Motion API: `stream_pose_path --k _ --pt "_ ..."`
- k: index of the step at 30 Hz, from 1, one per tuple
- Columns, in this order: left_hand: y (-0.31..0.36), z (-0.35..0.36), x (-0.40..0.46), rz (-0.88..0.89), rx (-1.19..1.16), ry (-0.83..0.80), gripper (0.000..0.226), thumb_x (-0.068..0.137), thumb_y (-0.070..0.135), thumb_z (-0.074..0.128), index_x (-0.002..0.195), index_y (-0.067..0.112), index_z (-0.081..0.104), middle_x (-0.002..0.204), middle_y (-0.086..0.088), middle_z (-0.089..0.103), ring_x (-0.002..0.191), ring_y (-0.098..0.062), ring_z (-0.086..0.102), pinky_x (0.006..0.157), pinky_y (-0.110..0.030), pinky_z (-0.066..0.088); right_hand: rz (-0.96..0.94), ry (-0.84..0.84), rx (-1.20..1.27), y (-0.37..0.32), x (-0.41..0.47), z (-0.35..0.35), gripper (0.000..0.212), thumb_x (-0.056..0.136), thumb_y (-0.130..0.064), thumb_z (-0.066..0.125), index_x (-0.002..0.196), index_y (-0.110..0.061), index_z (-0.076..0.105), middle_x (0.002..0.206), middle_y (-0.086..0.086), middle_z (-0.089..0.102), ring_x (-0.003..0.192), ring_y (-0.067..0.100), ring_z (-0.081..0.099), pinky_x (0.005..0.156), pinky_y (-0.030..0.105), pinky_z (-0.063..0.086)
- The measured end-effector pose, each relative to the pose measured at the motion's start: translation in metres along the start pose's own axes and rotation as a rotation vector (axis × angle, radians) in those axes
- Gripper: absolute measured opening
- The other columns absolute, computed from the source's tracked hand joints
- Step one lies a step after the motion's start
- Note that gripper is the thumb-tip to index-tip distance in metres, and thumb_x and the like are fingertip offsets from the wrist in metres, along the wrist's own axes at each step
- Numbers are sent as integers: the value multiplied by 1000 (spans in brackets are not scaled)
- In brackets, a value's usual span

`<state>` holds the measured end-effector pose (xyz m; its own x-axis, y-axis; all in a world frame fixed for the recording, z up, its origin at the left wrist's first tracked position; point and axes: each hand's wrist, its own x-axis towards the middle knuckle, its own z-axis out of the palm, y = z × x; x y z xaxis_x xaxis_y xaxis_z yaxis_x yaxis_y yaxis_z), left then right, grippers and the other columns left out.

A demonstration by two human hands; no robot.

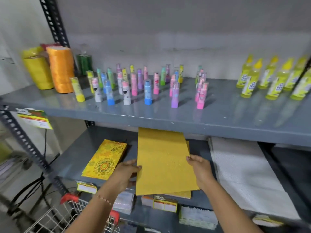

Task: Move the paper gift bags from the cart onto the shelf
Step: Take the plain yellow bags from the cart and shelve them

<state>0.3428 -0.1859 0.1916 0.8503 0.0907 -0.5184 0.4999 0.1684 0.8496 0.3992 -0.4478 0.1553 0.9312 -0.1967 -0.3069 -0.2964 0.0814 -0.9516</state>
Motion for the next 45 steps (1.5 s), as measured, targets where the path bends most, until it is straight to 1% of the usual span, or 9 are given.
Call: stream_pose_path --k 6,10,15,20,25,28,34,39,45 --pt "16 23 60 19 141 109 22 91 -3 55 91 13 70 88 -8 66 72 -21 60 69 -37 52 -8 69 -177 19 21 1 47 84 -17 73 125 1 58 122 11 63 114 26 59 98 32 43" --pt "-3 21 112 32 291 152 19 83 5 65 72 20 68 93 -9 73 86 -27 68 88 -44 56 -8 80 -341 41 41 -1 14 80 -16 76 91 -11 72 108 16 72 104 32 66 97 46 51" --pt "-25 23 143 40 383 217 14 81 6 68 92 12 74 103 -21 73 75 -28 64 57 -32 48 -8 62 -485 47 50 3 17 83 -14 73 98 -7 72 102 11 73 96 27 67 89 41 53" --pt "-33 29 136 73 476 213 22 85 3 64 106 5 71 114 -16 70 100 -29 65 80 -38 54 -20 44 -615 59 56 1 24 84 -17 71 101 0 71 83 5 65 74 17 51 63 29 40" --pt "-39 32 137 139 593 198 31 87 3 59 116 8 69 118 -12 69 65 -7 49 70 -22 37 -63 25 -739 68 58 1 21 85 -21 70 96 -3 71 92 12 73 80 24 64 66 28 40" --pt "-42 30 140 133 633 205 29 88 5 61 115 9 70 119 -10 69 73 -8 52 70 -19 37 -91 25 -803 70 56 2 17 86 -22 69 90 -5 68 82 9 69 74 23 61 60 27 37" --pt "-43 26 140 102 606 195 30 88 6 63 117 8 69 124 -9 67 107 -25 63 77 -19 39 -100 50 -910 77 55 2 20 88 -27 67 79 -13 55 61 -4 45 53 12 44 44 21 27" --pt "-45 25 139 109 571 189 29 88 0 60 116 5 69 124 -9 67 105 -26 63 78 -20 40 -106 65 -978 75 51 4 57 88 -31 66 62 -31 15 62 -11 25 48 5 38 41 21 23" --pt "-48 27 133 95 438 212 31 88 1 61 119 1 66 122 -6 65 98 -23 60 78 -24 43 -37 76 -909 74 46 5 20 86 -36 67 89 -24 51 90 9 49 74 21 49 56 24 35"
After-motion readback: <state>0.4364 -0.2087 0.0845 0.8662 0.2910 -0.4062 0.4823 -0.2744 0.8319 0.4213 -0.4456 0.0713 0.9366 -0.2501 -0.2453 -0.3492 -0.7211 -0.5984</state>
